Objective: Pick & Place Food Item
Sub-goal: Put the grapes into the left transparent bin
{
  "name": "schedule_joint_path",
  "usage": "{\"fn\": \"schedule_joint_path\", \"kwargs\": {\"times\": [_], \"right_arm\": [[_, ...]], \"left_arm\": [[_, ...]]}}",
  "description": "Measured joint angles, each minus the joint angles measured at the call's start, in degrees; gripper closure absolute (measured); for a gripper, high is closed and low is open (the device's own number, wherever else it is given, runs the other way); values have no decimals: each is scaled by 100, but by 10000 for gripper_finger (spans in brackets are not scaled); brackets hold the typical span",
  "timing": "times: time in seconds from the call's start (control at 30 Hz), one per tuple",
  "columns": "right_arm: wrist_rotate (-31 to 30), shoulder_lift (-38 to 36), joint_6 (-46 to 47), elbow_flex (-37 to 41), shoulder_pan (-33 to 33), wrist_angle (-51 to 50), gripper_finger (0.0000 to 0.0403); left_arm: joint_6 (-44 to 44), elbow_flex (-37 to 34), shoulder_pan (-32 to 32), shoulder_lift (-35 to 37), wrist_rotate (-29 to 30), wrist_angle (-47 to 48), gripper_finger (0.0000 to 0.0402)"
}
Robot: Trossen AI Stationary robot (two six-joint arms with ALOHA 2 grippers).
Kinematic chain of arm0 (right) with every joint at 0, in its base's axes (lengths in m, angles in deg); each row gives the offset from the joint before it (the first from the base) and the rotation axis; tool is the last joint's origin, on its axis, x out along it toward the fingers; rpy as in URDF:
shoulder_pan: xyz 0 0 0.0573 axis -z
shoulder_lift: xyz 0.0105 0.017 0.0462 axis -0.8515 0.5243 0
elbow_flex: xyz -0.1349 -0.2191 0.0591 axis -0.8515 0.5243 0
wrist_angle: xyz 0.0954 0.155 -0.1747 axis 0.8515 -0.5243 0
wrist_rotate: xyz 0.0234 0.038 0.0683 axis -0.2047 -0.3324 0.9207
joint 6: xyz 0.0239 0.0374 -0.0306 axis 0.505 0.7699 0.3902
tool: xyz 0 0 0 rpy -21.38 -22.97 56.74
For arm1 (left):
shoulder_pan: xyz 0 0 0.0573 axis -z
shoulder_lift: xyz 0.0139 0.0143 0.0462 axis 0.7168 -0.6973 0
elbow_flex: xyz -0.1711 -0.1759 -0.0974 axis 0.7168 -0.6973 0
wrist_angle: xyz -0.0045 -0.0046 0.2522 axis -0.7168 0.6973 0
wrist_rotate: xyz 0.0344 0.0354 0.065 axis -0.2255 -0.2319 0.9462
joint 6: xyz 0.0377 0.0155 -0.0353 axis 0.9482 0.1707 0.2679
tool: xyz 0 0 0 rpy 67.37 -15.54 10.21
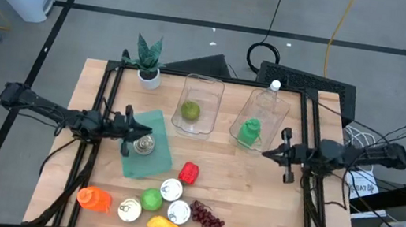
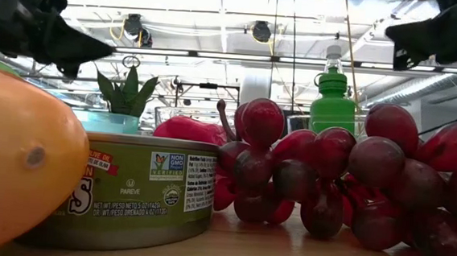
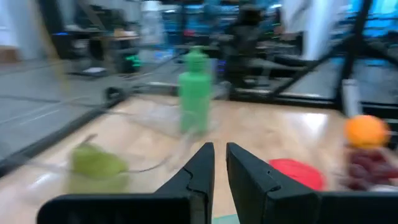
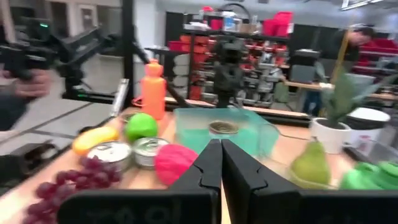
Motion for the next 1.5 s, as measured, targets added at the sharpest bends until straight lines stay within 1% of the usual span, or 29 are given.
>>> {"fn": "schedule_joint_path", "kwargs": {"times": [0.03, 0.13, 0.2, 0.27, 0.4, 0.5, 0.6, 0.67, 0.7, 0.77, 0.83, 0.9, 0.97, 1.1, 1.17, 1.3, 1.4, 1.5], "right_arm": [[-35, 1, -2, 53, 71, 101, 403], [-265, -1, -66, 194, 226, 378, 403], [-377, -2, -100, 304, 270, 563, 403], [-471, -1, -224, 415, 286, 772, 403], [-494, 4, -434, 594, 285, 1267, 403], [-673, -1, -407, 666, 285, 1313, 403], [-959, 6, -395, 672, 285, 1290, 403], [-1071, 4, -389, 678, 285, 1330, 403], [-1107, 6, -352, 678, 285, 1318, 403], [-1227, 8, -257, 682, 282, 1308, 403], [-1254, 6, -205, 686, 285, 1391, 403], [-1220, 5, -194, 687, 285, 1495, 403], [-1217, 4, -135, 689, 266, 1444, 403], [-1221, 28, 39, 693, 256, 1374, 403], [-1221, 28, 9, 693, 256, 1491, 403], [-1248, 28, -236, 697, 257, 1850, 403], [-1270, 28, -352, 697, 256, 2080, 403], [-1257, 30, -371, 697, 256, 2038, 403]], "left_arm": [[-10, 2, 15, 0, -89, -71, 352], [-126, 80, 127, -62, -93, -349, 352], [-53, 274, 323, -321, -242, -719, 352], [93, 548, 587, -753, -239, -861, 352], [247, 1510, 1017, -1984, 167, -891, 352], [119, 2514, 1141, -3080, 438, -744, 352], [-121, 3677, 1108, -4134, 448, 104, 352], [-473, 4353, 1063, -4733, 417, 779, 352], [-665, 4642, 1039, -5015, 383, 928, 352], [-1155, 5090, 980, -5581, 205, 808, 352], [-1530, 5494, 947, -6145, -301, 715, 352], [-1626, 5901, 945, -6734, -705, 808, 352], [-1556, 6301, 965, -7238, -801, 1270, 344], [-1623, 7143, 992, -8054, -675, 2609, 301], [-1603, 7493, 1007, -8405, -881, 2959, 268], [-1113, 8130, 1182, -8979, -1510, 3293, 185], [-963, 8505, 1344, -9180, -1573, 3580, 116], [-895, 8765, 1457, -9309, -1499, 3776, 54]]}}
